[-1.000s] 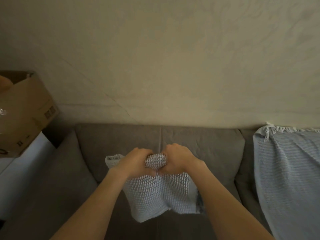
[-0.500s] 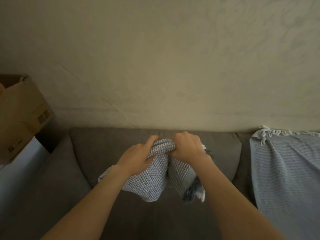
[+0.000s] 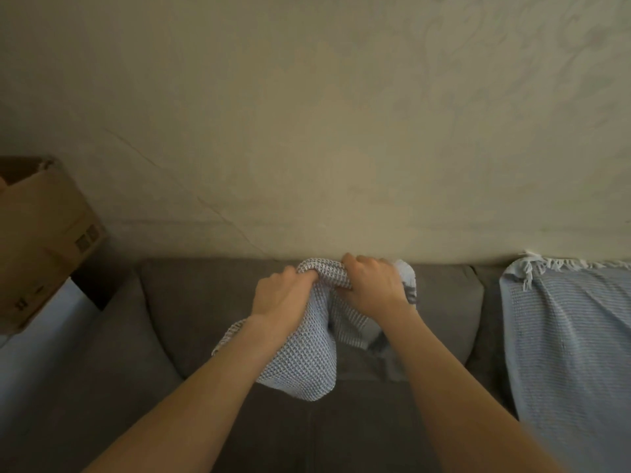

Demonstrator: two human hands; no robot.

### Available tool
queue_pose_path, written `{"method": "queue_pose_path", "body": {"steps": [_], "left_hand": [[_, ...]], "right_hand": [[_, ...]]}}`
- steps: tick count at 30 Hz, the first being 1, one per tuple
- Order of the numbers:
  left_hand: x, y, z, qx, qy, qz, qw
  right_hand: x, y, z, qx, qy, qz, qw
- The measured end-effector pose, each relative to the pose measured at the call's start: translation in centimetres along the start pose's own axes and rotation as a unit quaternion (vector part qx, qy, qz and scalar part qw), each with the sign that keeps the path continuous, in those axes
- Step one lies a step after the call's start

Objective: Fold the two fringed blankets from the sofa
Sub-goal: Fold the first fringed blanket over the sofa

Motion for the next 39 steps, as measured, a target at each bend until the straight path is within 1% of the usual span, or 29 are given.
{"method": "queue_pose_path", "body": {"steps": [4,8,10,11,13,15,17,19,22,24,26,29,30,31,32,34,36,39], "left_hand": [[-2.0,-0.1,0.9,-0.069,-0.017,-0.021,0.997],[-1.9,2.1,1.1,-0.132,-0.018,-0.031,0.991],[-0.8,3.5,1.0,-0.145,0.000,-0.070,0.987],[-0.1,4.2,0.8,-0.152,0.010,-0.096,0.984],[1.0,5.2,0.6,-0.167,0.026,-0.143,0.975],[1.7,5.7,0.4,-0.169,0.043,-0.176,0.969],[2.4,5.7,0.3,-0.164,0.069,-0.207,0.962],[3.2,5.4,0.2,-0.161,0.096,-0.232,0.955],[3.6,5.1,0.0,-0.181,0.081,-0.249,0.948],[3.2,5.4,0.1,-0.201,0.044,-0.265,0.942],[2.7,6.5,0.2,-0.241,0.000,-0.301,0.923],[2.7,8.1,-0.4,-0.333,-0.058,-0.404,0.850],[2.6,8.3,-0.7,-0.356,-0.077,-0.423,0.830],[2.5,8.2,-0.8,-0.369,-0.094,-0.433,0.817],[2.5,7.8,-1.0,-0.372,-0.103,-0.435,0.813],[2.8,7.1,-0.8,-0.351,-0.103,-0.426,0.828],[3.6,6.9,-0.5,-0.329,-0.106,-0.414,0.842],[4.3,6.7,-0.7,-0.313,-0.100,-0.421,0.846]], "right_hand": [[1.5,-0.1,-0.9,0.036,0.018,0.062,0.997],[3.1,-0.3,-1.8,0.056,0.035,0.069,0.995],[3.0,-0.3,-1.6,0.058,0.013,0.095,0.994],[2.8,-0.1,-1.4,0.053,-0.011,0.096,0.994],[1.6,0.7,-1.1,0.025,-0.075,0.072,0.994],[0.6,1.9,-1.0,-0.015,-0.119,0.059,0.991],[0.0,3.1,-0.9,-0.053,-0.130,0.060,0.988],[-0.4,3.9,-1.1,-0.090,-0.154,0.036,0.983],[-0.2,4.4,-1.3,-0.147,-0.191,0.001,0.971],[0.1,4.1,-1.1,-0.156,-0.179,0.005,0.972],[0.4,3.3,-0.8,-0.125,-0.147,0.042,0.980],[1.6,1.5,-0.9,-0.034,-0.070,0.163,0.984],[2.0,1.4,-1.1,-0.011,-0.040,0.198,0.979],[2.3,1.7,-1.3,0.003,-0.015,0.222,0.975],[2.5,2.3,-1.4,0.009,0.002,0.235,0.972],[2.8,3.9,-1.7,0.009,0.013,0.244,0.970],[2.6,5.4,-2.3,0.001,-0.007,0.257,0.966],[2.4,6.7,-3.2,-0.006,-0.047,0.265,0.963]]}}
Point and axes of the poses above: each hand's wrist, its own z-axis towards the middle knuckle, its own x-axis out of the palm, y = z × x, the point moved 6 cm from there along z, towards the middle knuckle, and after that the axes turned 4 degrees about x, right-handed, at the moved point
